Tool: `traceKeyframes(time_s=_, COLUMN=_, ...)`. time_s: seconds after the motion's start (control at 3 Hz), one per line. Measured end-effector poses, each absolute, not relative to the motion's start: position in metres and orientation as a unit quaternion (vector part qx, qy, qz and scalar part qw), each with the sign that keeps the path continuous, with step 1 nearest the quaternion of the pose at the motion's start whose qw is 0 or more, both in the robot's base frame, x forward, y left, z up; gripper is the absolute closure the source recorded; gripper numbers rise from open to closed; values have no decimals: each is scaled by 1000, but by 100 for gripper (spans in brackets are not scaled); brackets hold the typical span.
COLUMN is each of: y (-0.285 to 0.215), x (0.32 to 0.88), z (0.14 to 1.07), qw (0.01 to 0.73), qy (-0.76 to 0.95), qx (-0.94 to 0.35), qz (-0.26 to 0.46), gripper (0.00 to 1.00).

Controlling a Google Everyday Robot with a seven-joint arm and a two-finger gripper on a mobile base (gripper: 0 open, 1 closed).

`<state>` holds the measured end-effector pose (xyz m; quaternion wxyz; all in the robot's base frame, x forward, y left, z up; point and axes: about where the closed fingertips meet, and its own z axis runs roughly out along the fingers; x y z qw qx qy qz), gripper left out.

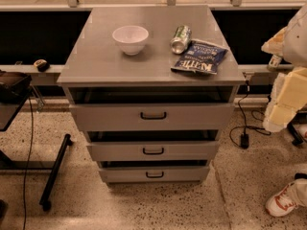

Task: Open top drawer

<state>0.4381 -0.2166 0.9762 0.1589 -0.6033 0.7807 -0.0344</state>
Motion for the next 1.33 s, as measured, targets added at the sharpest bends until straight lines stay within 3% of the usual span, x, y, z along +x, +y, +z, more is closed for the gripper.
traceKeyframes(time_s=0.67, y=-213, x=452, z=960, qw=171, qy=782, qx=-598, qz=-44, gripper=0)
traceKeyframes(time_s=1.33, y=-222, x=488, z=810, qw=167, qy=788, qx=-592, qz=14, gripper=0)
